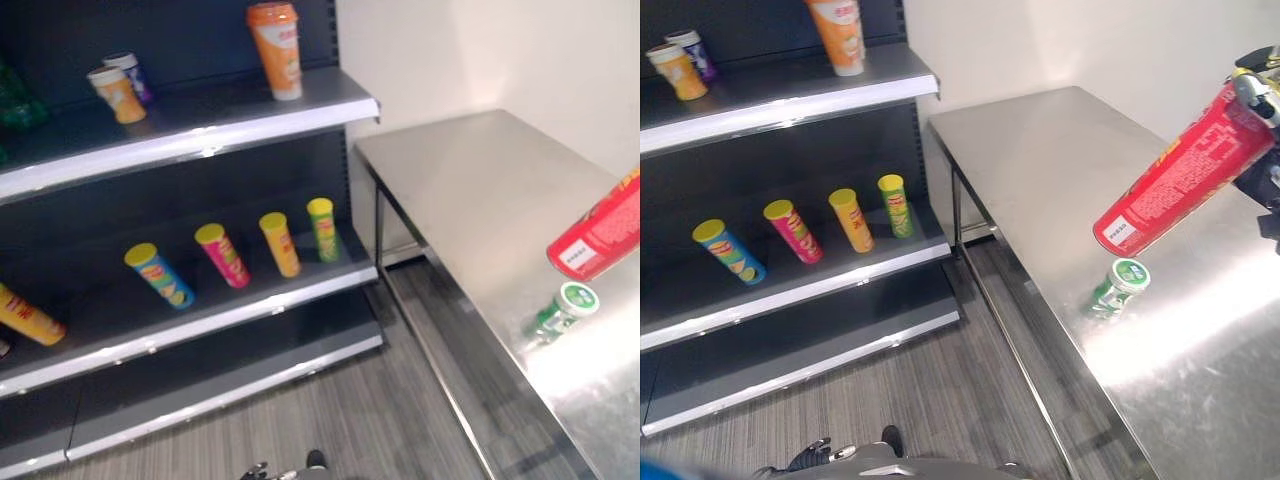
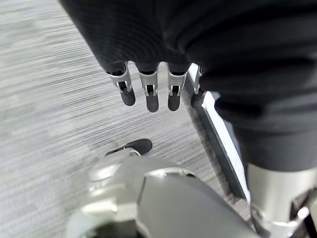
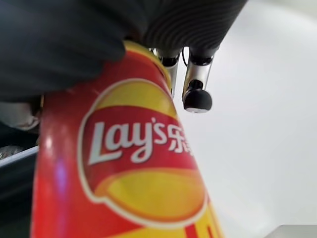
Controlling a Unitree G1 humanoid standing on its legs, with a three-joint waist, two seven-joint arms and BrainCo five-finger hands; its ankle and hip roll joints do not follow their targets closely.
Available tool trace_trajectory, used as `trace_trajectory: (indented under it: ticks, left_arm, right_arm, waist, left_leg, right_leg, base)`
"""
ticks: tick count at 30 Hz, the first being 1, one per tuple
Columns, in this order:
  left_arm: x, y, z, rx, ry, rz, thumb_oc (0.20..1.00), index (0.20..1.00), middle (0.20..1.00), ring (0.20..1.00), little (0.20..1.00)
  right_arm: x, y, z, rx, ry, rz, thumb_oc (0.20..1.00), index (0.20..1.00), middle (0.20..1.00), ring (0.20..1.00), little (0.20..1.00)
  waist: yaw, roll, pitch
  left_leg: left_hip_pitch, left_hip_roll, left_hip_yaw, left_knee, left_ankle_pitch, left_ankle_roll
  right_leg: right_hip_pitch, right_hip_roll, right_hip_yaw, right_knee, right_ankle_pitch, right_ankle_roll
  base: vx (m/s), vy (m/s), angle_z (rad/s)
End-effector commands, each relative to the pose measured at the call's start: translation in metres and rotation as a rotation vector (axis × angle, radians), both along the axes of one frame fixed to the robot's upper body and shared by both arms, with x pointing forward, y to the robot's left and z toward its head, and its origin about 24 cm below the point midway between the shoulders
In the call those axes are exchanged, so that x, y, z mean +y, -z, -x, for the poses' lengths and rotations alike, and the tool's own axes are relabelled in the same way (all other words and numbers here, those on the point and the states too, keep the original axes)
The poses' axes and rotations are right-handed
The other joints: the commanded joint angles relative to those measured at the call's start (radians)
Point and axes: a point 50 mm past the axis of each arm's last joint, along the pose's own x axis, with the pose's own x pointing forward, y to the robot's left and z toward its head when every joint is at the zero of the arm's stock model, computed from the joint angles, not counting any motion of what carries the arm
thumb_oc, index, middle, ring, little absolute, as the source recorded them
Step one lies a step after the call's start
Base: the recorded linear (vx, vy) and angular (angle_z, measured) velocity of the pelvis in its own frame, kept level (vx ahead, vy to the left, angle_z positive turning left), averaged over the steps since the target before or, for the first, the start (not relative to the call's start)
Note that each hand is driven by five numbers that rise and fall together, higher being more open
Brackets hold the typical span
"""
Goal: Put the goods on the table back onto the shelves and tidy them up.
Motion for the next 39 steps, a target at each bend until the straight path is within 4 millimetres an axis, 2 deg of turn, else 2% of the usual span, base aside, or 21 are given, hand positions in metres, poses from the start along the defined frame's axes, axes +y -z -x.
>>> trace_trajectory:
  ticks: [1, 3, 5, 6, 7, 9, 10, 11, 14, 18, 19, 21, 24, 27, 31, 33, 34, 36, 37, 38, 39]
  left_arm:
    - [0.026, -0.017, -0.035, -0.139, -0.002, -0.084, 1.0, 1.0, 1.0, 1.0, 1.0]
    - [0.028, -0.018, -0.036, -0.144, 0.004, -0.098, 1.0, 1.0, 1.0, 1.0, 1.0]
    - [0.031, -0.02, -0.037, -0.143, 0.024, -0.116, 1.0, 1.0, 1.0, 1.0, 1.0]
    - [0.031, -0.019, -0.037, -0.143, 0.025, -0.116, 1.0, 1.0, 1.0, 1.0, 1.0]
    - [0.031, -0.02, -0.039, -0.144, 0.035, -0.116, 1.0, 1.0, 1.0, 1.0, 1.0]
    - [0.032, -0.021, -0.043, -0.139, 0.089, -0.13, 1.0, 1.0, 1.0, 1.0, 1.0]
    - [0.035, -0.024, -0.048, -0.146, 0.125, -0.141, 1.0, 1.0, 1.0, 1.0, 1.0]
    - [0.037, -0.027, -0.054, -0.162, 0.143, -0.154, 1.0, 1.0, 1.0, 1.0, 1.0]
    - [0.043, -0.03, -0.056, -0.16, 0.143, -0.177, 1.0, 1.0, 1.0, 1.0, 1.0]
    - [0.054, -0.037, -0.062, -0.176, 0.146, -0.207, 1.0, 1.0, 1.0, 1.0, 1.0]
    - [0.055, -0.037, -0.062, -0.164, 0.165, -0.208, 1.0, 1.0, 1.0, 1.0, 1.0]
    - [0.053, -0.037, -0.062, -0.158, 0.172, -0.204, 1.0, 1.0, 1.0, 1.0, 1.0]
    - [0.048, -0.035, -0.063, -0.165, 0.165, -0.177, 1.0, 1.0, 1.0, 1.0, 1.0]
    - [0.042, -0.035, -0.066, -0.197, 0.134, -0.156, 1.0, 1.0, 1.0, 1.0, 1.0]
    - [0.034, -0.035, -0.07, -0.233, 0.12, -0.121, 1.0, 1.0, 1.0, 1.0, 1.0]
    - [0.029, -0.036, -0.073, -0.25, 0.122, -0.109, 1.0, 1.0, 1.0, 1.0, 1.0]
    - [0.029, -0.035, -0.072, -0.246, 0.119, -0.11, 1.0, 1.0, 1.0, 1.0, 1.0]
    - [0.033, -0.035, -0.071, -0.241, 0.113, -0.137, 1.0, 1.0, 1.0, 1.0, 1.0]
    - [0.033, -0.035, -0.071, -0.241, 0.113, -0.138, 1.0, 1.0, 1.0, 1.0, 1.0]
    - [0.037, -0.038, -0.075, -0.254, 0.113, -0.16, 1.0, 1.0, 1.0, 1.0, 1.0]
    - [0.037, -0.039, -0.075, -0.258, 0.112, -0.167, 1.0, 1.0, 1.0, 1.0, 1.0]
  right_arm:
    - [0.009, -0.038, 0.009, -0.172, -0.01, 0.091, 0.2, 0.2, 0.2, 0.2, 0.2]
    - [0.006, -0.037, 0.012, -0.17, 0.008, 0.1, 0.2, 0.2, 0.2, 0.2, 0.2]
    - [0.008, -0.037, 0.014, -0.167, 0.011, 0.112, 0.2, 0.2, 0.2, 0.2, 0.2]
    - [0.008, -0.037, 0.014, -0.166, 0.011, 0.112, 0.2, 0.2, 0.2, 0.2, 0.2]
    - [0.007, -0.037, 0.015, -0.17, 0.02, 0.114, 0.2, 0.2, 0.2, 0.2, 0.2]
    - [0.002, -0.033, 0.018, -0.161, 0.059, 0.115, 0.2, 0.2, 0.2, 0.2, 0.2]
    - [0.0, -0.029, 0.018, -0.162, 0.082, 0.11, 0.2, 0.2, 0.2, 0.2, 0.2]
    - [0.002, -0.025, 0.015, -0.155, 0.081, 0.113, 0.2, 0.2, 0.2, 0.2, 0.2]
    - [0.006, -0.021, 0.012, -0.144, 0.091, 0.134, 0.2, 0.2, 0.2, 0.2, 0.2]
    - [0.01, -0.015, 0.014, -0.131, 0.073, 0.132, 0.2, 0.2, 0.2, 0.2, 0.2]
    - [0.011, -0.015, 0.015, -0.134, 0.067, 0.133, 0.2, 0.2, 0.2, 0.2, 0.2]
    - [0.018, -0.018, 0.016, -0.14, 0.025, 0.146, 0.2, 0.2, 0.2, 0.2, 0.2]
    - [0.035, -0.022, 0.015, -0.141, -0.051, 0.204, 0.2, 0.2, 0.2, 0.2, 0.2]
    - [0.049, -0.021, 0.015, -0.121, -0.12, 0.232, 0.2, 0.2, 0.2, 0.2, 0.2]
    - [0.067, -0.02, 0.014, -0.125, -0.216, 0.245, 0.2, 0.2, 0.2, 0.2, 0.2]
    - [0.077, -0.019, 0.014, -0.123, -0.262, 0.27, 0.2, 0.2, 0.2, 0.2, 0.2]
    - [0.085, -0.015, 0.014, -0.103, -0.283, 0.315, 0.2, 0.2, 0.2, 0.2, 0.2]
    - [0.097, -0.009, 0.016, -0.093, -0.315, 0.368, 0.2, 0.2, 0.2, 0.2, 0.2]
    - [0.097, -0.009, 0.016, -0.093, -0.315, 0.368, 0.2, 0.2, 0.2, 0.2, 0.2]
    - [0.101, -0.004, 0.017, -0.094, -0.309, 0.401, 0.2, 0.2, 0.2, 0.2, 0.2]
    - [0.101, -0.001, 0.018, -0.088, -0.299, 0.41, 0.2, 0.2, 0.2, 0.2, 0.2]
  waist:
    - [-0.013, -0.031, -0.018]
    - [-0.031, -0.012, -0.032]
    - [-0.039, 0.007, -0.049]
    - [-0.04, 0.006, -0.051]
    - [-0.046, 0.007, -0.055]
    - [-0.051, -0.001, -0.058]
    - [-0.05, -0.004, -0.048]
    - [-0.047, -0.007, -0.041]
    - [-0.053, -0.01, -0.024]
    - [-0.088, -0.002, -0.002]
    - [-0.1, -0.001, 0.003]
    - [-0.106, 0.001, 0.007]
    - [-0.105, -0.021, 0.008]
    - [-0.093, -0.043, -0.005]
    - [-0.072, -0.056, 0.007]
    - [-0.068, -0.06, 0.028]
    - [-0.074, -0.055, 0.026]
    - [-0.078, -0.053, 0.021]
    - [-0.08, -0.053, 0.02]
    - [-0.089, -0.049, 0.021]
    - [-0.095, -0.037, 0.014]
  left_leg:
    - [0.104, 0.212, -0.033, 0.127, 0.099, -0.13]
    - [0.13, 0.246, -0.053, 0.121, 0.146, -0.15]
    - [0.139, 0.224, -0.122, 0.105, 0.103, -0.156]
    - [0.137, 0.222, -0.125, 0.106, 0.101, -0.156]
    - [0.132, 0.21, -0.114, 0.095, 0.045, -0.155]
    - [0.13, 0.161, -0.082, 0.055, -0.057, -0.135]
    - [0.135, 0.096, -0.068, -0.013, -0.093, -0.109]
    - [0.145, 0.054, -0.06, -0.06, -0.086, -0.09]
    - [0.143, -0.005, -0.04, -0.081, -0.113, -0.054]
    - [0.149, -0.046, -0.036, -0.081, -0.117, -0.02]
    - [0.15, -0.072, -0.034, -0.081, -0.114, 0.007]
    - [0.153, -0.09, -0.04, -0.081, -0.109, 0.013]
    - [0.135, -0.131, -0.038, -0.081, -0.093, 0.024]
    - [0.134, -0.156, -0.051, -0.057, -0.106, 0.021]
    - [0.067, -0.149, -0.063, 0.127, -0.153, 0.005]
    - [0.003, -0.107, -0.066, 0.238, -0.159, -0.023]
    - [-0.001, -0.041, -0.061, 0.229, -0.161, -0.036]
    - [0.013, 0.038, -0.081, 0.153, -0.087, -0.042]
    - [0.013, 0.038, -0.082, 0.149, -0.084, -0.043]
    - [0.008, 0.122, -0.11, 0.104, -0.001, -0.056]
    - [0.009, 0.152, -0.126, 0.075, 0.05, -0.07]
  right_leg:
    - [-0.085, -0.018, 0.022, 0.036, -0.074, 0.012]
    - [-0.101, -0.055, -0.003, 0.049, -0.055, 0.032]
    - [-0.13, -0.119, -0.003, 0.077, -0.014, 0.069]
    - [-0.13, -0.121, -0.005, 0.077, -0.013, 0.071]
    - [-0.136, -0.153, -0.012, 0.081, 0.01, 0.086]
    - [-0.151, -0.227, -0.015, 0.084, 0.079, 0.124]
    - [-0.192, -0.294, -0.008, 0.114, 0.193, 0.132]
    - [-0.216, -0.332, -0.004, 0.128, 0.259, 0.132]
    - [-0.258, -0.397, -0.017, 0.154, 0.344, 0.132]
    - [-0.299, -0.276, 0.1, 0.243, 0.192, 0.131]
    - [-0.317, -0.164, 0.133, 0.301, 0.054, 0.104]
    - [-0.34, -0.051, 0.166, 0.346, -0.042, 0.062]
    - [-0.339, 0.067, 0.186, 0.279, -0.064, 0.015]
    - [-0.247, 0.12, 0.252, 0.117, -0.05, -0.008]
    - [-0.209, 0.124, 0.271, 0.073, -0.048, -0.022]
    - [-0.187, 0.111, 0.256, 0.056, -0.056, -0.027]
    - [-0.174, 0.095, 0.252, 0.045, -0.065, -0.012]
    - [-0.188, 0.058, 0.242, 0.045, -0.057, -0.005]
    - [-0.189, 0.058, 0.241, 0.045, -0.058, -0.006]
    - [-0.216, 0.014, 0.241, 0.048, -0.057, 0.016]
    - [-0.226, 0.005, 0.245, 0.053, -0.061, 0.024]
  base:
    - [-0.07, 0.197, 0.37]
    - [-0.04, 0.464, 0.73]
    - [0.0, 0.54, 0.89]
    - [0.03, 0.256, 0.59]
    - [0.02, 0.297, 0.71]
    - [0.0, 0.619, 0.6]
    - [-0.09, 0.714, 0.59]
    - [-0.1, 0.475, 0.54]
    - [-0.09, 0.461, 0.2]
    - [0.02, 0.359, 0.1]
    - [0.02, 0.364, -0.07]
    - [-0.02, 0.216, 0.02]
    - [-0.03, 0.042, 0.26]
    - [0.05, -0.026, 0.06]
    - [0.01, -0.029, -0.04]
    - [0.0, 0.088, 0.03]
    - [0.08, 0.213, 0.21]
    - [0.03, 0.243, 0.23]
    - [0.0, 0.32, -0.05]
    - [0.02, 0.33, -0.1]
    - [0.05, 0.489, 0.02]
